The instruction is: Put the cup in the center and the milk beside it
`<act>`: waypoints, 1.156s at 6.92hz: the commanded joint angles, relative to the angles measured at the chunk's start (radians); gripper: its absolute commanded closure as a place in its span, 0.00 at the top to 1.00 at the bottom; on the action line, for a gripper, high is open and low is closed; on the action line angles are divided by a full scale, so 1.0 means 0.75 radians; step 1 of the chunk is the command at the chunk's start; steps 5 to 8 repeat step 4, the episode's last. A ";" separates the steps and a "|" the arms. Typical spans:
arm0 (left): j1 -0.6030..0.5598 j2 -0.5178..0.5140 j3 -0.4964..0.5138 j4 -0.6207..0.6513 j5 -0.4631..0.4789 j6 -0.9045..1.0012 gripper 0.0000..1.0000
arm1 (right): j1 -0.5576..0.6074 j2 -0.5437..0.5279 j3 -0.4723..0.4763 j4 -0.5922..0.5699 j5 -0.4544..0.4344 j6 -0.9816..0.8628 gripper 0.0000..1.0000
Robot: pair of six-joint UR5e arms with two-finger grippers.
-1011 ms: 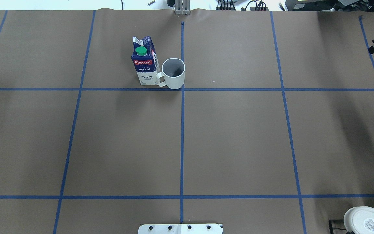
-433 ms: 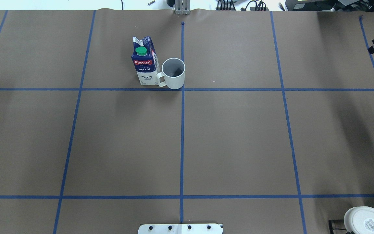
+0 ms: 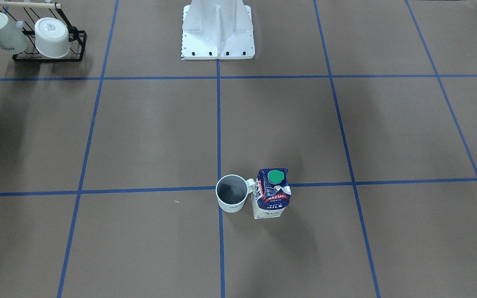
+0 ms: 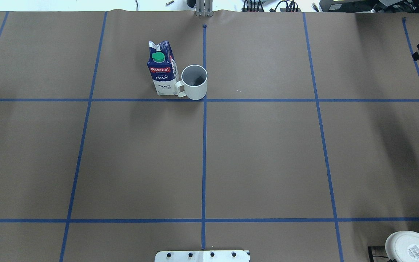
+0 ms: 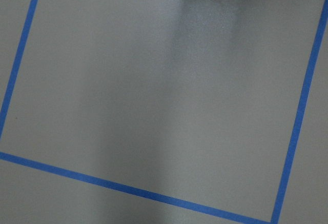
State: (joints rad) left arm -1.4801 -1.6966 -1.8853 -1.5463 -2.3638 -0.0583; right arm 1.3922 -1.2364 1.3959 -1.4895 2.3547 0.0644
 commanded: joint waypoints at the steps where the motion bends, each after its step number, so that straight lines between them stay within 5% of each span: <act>1: 0.002 0.000 0.000 -0.002 0.000 0.000 0.99 | -0.001 0.000 0.002 0.000 0.000 0.000 1.00; 8: 0.002 -0.002 0.000 -0.002 0.000 0.000 0.99 | -0.001 0.002 0.004 0.002 0.000 0.000 1.00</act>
